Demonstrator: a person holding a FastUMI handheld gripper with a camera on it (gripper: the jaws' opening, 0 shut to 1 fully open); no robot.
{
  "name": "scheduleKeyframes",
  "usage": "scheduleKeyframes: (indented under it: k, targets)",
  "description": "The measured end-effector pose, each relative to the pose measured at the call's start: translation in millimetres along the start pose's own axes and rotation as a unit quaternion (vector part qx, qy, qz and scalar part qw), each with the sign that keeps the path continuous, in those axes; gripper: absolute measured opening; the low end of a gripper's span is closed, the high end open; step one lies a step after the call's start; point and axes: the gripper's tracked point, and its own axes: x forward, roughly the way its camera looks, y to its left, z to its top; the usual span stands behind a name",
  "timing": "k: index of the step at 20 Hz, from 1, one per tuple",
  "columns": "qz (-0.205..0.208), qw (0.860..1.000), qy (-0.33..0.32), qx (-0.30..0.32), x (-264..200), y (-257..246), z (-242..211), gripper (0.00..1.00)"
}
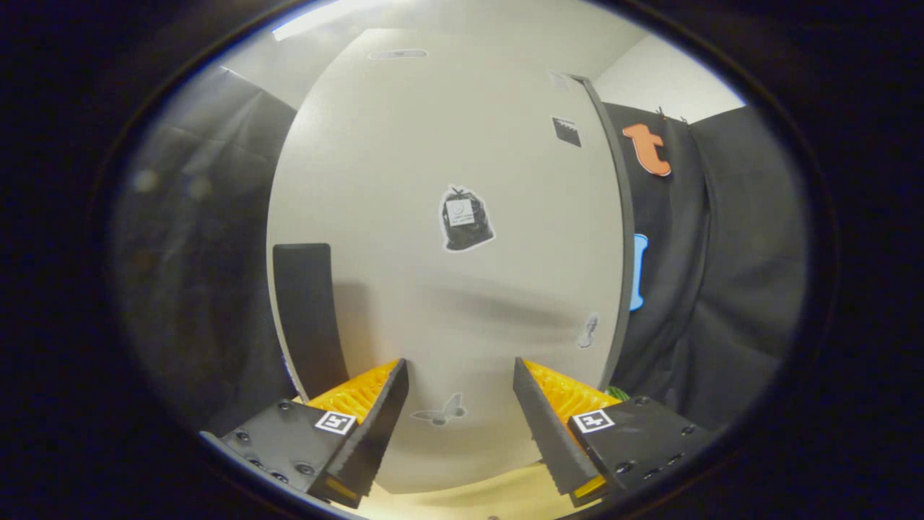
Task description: Open the shoe cabinet door, grab the shoes and put them into the shoe cabinet, then close the shoe cabinet door.
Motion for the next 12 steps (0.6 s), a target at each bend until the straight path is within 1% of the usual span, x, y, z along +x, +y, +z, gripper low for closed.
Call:
scheduleKeyframes:
  k: [4, 10, 12]
  targets:
    - [-0.016, 1.0, -0.001, 0.016, 19, 9, 0, 0.93]
    - [-0.034, 0.999, -0.001, 0.011, 50, 20, 3, 0.93]
    - [-0.038, 0.999, -0.002, 0.012, 53, 22, 1, 0.93]
